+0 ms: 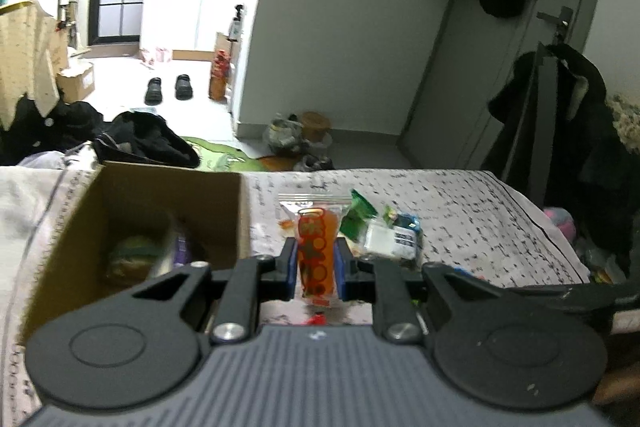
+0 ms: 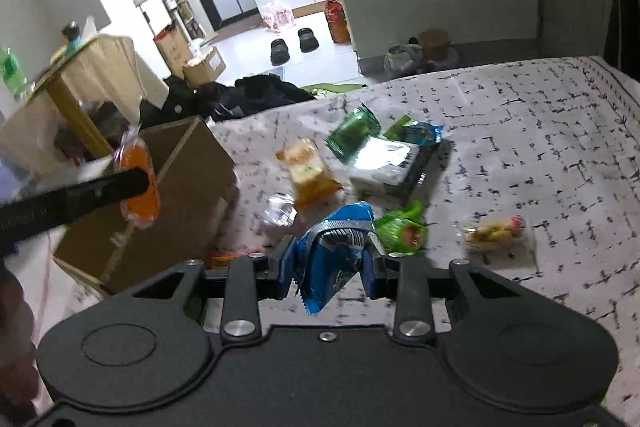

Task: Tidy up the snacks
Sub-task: 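Carry the orange packet with the left gripper over the cardboard box, then lower the orange packet and blue wrapper into the box, opening both grippers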

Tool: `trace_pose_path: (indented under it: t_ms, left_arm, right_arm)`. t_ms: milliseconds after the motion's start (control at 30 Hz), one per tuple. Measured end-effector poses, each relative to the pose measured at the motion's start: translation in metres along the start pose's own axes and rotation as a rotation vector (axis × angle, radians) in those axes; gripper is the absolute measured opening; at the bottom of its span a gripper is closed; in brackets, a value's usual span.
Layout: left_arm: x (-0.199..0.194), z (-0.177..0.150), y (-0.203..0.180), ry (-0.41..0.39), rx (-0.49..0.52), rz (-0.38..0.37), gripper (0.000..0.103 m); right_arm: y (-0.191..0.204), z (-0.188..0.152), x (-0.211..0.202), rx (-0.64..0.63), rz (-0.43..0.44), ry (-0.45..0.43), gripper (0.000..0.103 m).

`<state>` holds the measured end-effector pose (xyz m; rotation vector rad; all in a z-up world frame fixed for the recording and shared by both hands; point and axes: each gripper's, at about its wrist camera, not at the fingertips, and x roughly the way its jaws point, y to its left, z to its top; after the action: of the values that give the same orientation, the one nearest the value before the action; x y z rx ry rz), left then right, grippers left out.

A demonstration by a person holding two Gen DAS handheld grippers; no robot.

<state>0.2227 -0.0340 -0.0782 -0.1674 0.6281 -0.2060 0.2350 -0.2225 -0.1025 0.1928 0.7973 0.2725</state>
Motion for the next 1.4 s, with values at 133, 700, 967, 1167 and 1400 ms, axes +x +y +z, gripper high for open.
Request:
trace_pose_path:
  t_ms: [133, 700, 967, 1167, 1400]
  left_arm:
    - [-0.01, 0.003, 0.019, -0.017, -0.013, 0.054, 0.018]
    - [-0.014, 0.008, 0.094, 0.022, -0.13, 0.222, 0.018]
    - [-0.02, 0.008, 0.092, -0.023, -0.111, 0.228, 0.04]
    - [-0.031, 0.004, 0.092, -0.041, -0.139, 0.23, 0.06]
    - [-0.055, -0.009, 0.101, -0.082, -0.232, 0.27, 0.082]
  right_arm:
    - [0.017, 0.012, -0.006, -0.009, 0.032, -0.024, 0.032]
    - [0.079, 0.036, 0.001, -0.065, 0.139, -0.067, 0.033]
    - [0.104, 0.037, 0.007, -0.087, 0.176, -0.062, 0.033]
    - [0.116, 0.037, 0.014, -0.092, 0.193, -0.051, 0.033]
    - [0.128, 0.037, 0.027, -0.095, 0.21, -0.035, 0.033]
